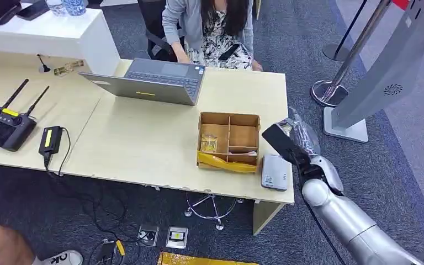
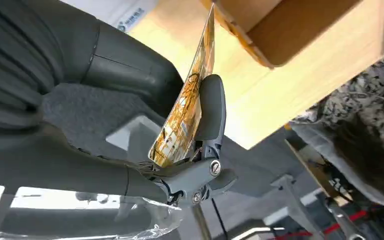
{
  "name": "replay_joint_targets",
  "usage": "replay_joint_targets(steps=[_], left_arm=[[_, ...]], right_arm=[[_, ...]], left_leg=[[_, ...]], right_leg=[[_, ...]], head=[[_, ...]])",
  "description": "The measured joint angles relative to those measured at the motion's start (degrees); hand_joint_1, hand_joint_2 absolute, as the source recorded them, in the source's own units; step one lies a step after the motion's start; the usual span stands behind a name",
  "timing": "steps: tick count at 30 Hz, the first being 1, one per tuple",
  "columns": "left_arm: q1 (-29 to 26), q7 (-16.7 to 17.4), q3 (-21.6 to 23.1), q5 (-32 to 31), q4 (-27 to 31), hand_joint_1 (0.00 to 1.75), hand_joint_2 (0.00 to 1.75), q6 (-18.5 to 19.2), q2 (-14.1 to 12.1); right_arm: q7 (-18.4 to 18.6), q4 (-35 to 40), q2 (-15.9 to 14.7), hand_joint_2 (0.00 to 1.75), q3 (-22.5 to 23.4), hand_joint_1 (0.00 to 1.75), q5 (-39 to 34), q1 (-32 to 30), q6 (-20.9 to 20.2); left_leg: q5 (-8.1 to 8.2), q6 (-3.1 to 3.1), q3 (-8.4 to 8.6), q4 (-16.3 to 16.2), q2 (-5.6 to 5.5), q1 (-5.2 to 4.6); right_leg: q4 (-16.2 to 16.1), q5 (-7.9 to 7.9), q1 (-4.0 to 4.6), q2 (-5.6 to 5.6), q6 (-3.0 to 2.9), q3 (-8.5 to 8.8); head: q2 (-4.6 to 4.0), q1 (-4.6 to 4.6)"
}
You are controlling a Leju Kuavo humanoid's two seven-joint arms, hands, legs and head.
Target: Pass the card to the sensor for recognition and then transmit it.
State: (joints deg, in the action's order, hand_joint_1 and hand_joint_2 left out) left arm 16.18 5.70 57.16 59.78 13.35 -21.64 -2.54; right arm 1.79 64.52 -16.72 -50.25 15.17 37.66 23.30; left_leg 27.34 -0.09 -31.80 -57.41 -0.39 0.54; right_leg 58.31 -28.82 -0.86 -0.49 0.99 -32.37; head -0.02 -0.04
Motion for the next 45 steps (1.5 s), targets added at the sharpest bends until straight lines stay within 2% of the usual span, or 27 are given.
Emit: replay_joint_targets(steps=[10,17,28,29,30,31,32,45], left_arm=[[1.05,0.20,1.40,-0.33,0.00,0.00,0.00,0.15,0.33],[1.17,0.20,1.77,-0.74,0.00,0.00,0.00,0.44,0.48],[2.09,1.01,2.93,-1.16,-0.02,0.00,0.00,0.66,0.77],[2.12,1.03,2.93,-1.16,-0.02,0.00,0.00,0.63,0.79],[2.13,1.09,2.97,-1.16,-0.02,0.00,0.00,0.61,0.85],[2.13,1.23,3.08,-1.16,-0.02,0.00,0.00,0.59,0.87],[2.13,1.36,3.19,-1.16,-0.02,0.00,0.00,0.59,0.87],[2.38,1.44,3.59,-1.16,-0.02,0.00,0.00,0.81,1.07]], right_arm=[[0.35,-1.90,6.08,1.75,-1.75,1.75,6.43,5.41,-1.90],[0.27,-3.61,8.40,1.75,-2.78,1.75,8.16,6.81,-1.95],[-0.11,-10.89,12.83,1.75,-4.00,1.75,11.59,10.09,-2.76],[-0.15,-11.21,13.09,1.75,-4.02,1.08,11.67,10.10,-2.76],[-0.22,-11.43,13.25,1.75,-4.02,0.00,11.85,10.10,-2.76],[-0.26,-11.65,13.47,1.75,-4.02,0.00,12.20,10.11,-2.71],[-0.26,-11.91,13.68,0.00,-4.04,0.00,12.89,10.10,-2.52],[2.78,-12.50,14.62,0.00,-5.42,0.00,22.41,10.09,-4.55]], left_leg=[[0.00,-0.01,0.00,0.00,0.00,0.01],[0.00,0.00,-0.04,0.00,-0.01,0.00],[-0.01,-0.01,-0.03,0.00,0.00,0.02],[-0.01,-0.01,-0.04,0.00,0.00,0.02],[-0.01,-0.01,-0.04,0.00,0.00,0.02],[0.00,-0.01,-0.04,0.00,0.00,0.02],[0.00,-0.02,-0.04,0.00,0.00,0.02],[0.00,-0.02,-0.04,0.00,0.00,0.02]], right_leg=[[0.02,0.00,0.02,0.00,0.00,-0.01],[0.02,0.00,0.01,-0.02,0.00,-0.01],[0.03,0.00,0.03,0.01,-0.01,-0.05],[0.03,-0.01,0.03,0.00,-0.01,-0.05],[0.03,-0.01,0.03,0.00,-0.01,-0.06],[0.03,-0.01,0.03,0.01,-0.01,-0.06],[0.02,-0.01,0.03,0.03,-0.01,-0.07],[0.03,-0.01,0.03,0.04,-0.01,-0.08]], head=[[0.00,-0.02],[0.00,0.00],[0.00,0.00],[0.00,0.00],[0.00,0.00],[0.00,0.00],[0.00,0.02],[0.00,0.00]])
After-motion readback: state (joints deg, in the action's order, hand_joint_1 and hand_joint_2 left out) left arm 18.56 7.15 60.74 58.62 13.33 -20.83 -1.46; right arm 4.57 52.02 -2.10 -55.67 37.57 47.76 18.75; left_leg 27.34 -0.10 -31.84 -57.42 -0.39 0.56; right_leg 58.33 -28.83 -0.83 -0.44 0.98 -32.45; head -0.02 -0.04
